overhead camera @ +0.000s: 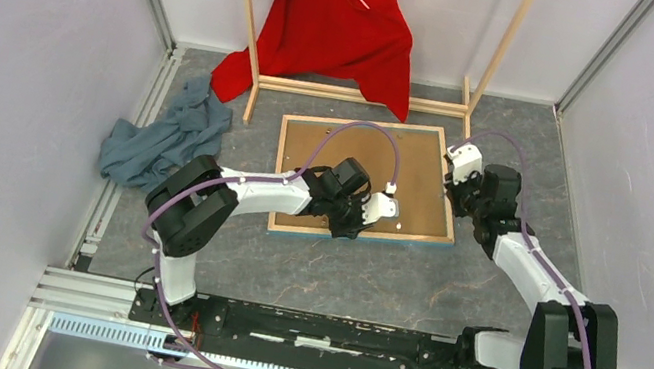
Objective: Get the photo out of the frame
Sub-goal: Release the photo frame item from the photo frame.
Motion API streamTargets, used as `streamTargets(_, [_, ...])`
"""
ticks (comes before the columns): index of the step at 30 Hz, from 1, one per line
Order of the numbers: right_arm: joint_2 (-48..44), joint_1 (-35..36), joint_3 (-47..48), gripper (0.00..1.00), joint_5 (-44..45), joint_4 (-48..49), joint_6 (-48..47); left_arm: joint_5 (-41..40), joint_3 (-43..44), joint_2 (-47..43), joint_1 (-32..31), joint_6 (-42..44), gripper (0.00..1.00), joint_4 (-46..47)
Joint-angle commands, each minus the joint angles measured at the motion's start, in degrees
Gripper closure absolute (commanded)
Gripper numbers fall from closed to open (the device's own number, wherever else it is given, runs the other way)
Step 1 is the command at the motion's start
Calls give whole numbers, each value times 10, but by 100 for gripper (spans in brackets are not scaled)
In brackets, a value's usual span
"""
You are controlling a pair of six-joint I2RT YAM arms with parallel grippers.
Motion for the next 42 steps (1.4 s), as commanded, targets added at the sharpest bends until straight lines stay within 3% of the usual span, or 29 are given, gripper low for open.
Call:
streamTargets(1, [6, 8, 3, 100, 28, 37, 7, -13, -8, 43, -2, -20, 82, -11])
streamTargets(10, [16, 20, 9, 100, 44, 32, -1, -12, -8, 44, -1, -20, 82, -11])
streamTargets(26, [45, 35, 62, 100, 57, -70, -37, -16, -4, 54, -1, -27, 83, -11])
streamTargets(42, [41, 34, 65, 100, 68, -78, -44, -16, -4, 55, 0, -30, 85, -8])
